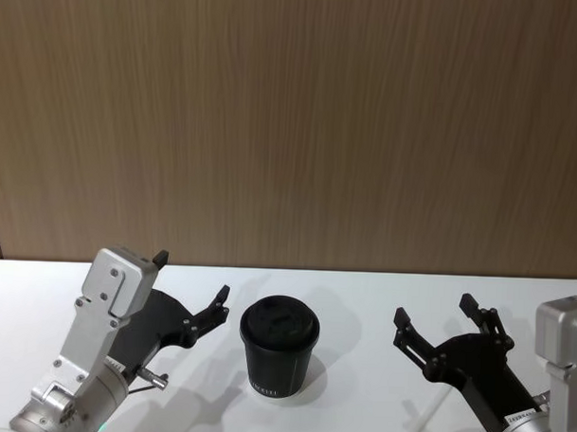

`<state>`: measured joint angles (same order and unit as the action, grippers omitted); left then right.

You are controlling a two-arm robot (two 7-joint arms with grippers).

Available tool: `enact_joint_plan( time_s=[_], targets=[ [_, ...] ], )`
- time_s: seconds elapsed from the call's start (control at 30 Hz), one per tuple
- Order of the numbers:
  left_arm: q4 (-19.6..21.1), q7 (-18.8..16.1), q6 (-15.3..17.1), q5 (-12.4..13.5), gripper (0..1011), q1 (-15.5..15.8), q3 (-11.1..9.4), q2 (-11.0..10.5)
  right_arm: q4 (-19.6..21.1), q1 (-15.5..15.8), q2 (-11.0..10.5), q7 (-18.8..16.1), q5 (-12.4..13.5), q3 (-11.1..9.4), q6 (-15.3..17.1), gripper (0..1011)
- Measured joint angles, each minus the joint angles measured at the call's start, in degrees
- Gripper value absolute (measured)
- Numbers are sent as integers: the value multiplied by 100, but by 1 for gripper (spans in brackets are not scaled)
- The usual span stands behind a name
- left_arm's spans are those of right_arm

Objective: Pick up the straw with one hand, pass it to the other hand, and insert it into the cup.

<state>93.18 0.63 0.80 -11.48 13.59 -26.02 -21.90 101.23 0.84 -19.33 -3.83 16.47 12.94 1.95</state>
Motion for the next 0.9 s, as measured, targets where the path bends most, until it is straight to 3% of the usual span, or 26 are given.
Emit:
enact_joint_plan(
  time_s=[0.9],
  targets=[
    [0,0,0,0,1000,0,0,0,0,0,0,0,0,0,0,1001]
  ],
)
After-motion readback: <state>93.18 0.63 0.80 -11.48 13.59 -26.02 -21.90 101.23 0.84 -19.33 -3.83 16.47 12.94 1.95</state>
